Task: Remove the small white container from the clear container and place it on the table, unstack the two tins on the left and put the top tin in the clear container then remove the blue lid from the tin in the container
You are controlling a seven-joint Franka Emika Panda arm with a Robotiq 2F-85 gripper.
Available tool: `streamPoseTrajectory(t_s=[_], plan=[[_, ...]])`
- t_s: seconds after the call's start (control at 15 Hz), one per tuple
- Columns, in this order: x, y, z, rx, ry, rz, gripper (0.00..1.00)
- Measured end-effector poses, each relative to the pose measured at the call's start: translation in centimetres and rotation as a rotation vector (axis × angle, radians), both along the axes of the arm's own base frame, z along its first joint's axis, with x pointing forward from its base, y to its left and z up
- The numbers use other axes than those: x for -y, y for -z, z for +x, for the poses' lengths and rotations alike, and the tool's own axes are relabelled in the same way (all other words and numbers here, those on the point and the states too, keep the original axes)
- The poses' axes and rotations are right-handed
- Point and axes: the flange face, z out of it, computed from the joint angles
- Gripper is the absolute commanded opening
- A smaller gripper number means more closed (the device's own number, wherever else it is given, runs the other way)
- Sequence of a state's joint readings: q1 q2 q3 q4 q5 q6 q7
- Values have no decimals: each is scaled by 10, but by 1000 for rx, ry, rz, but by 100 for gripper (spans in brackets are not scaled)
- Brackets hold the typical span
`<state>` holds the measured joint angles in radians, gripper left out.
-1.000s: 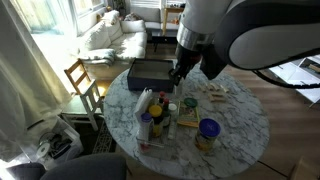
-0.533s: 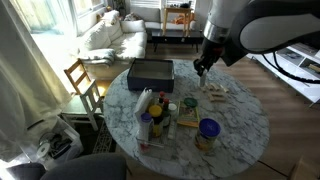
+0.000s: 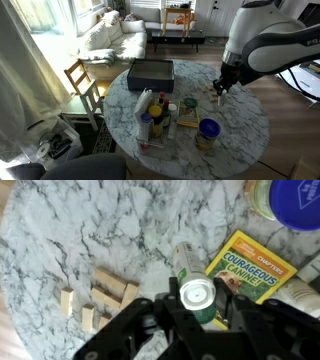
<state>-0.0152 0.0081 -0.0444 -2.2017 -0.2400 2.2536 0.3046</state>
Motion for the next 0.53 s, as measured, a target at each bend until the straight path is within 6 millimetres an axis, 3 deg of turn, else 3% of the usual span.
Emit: streamPoseTrajectory(t_s=[0.53], plan=[[4, 79, -20, 102, 135, -11, 13]])
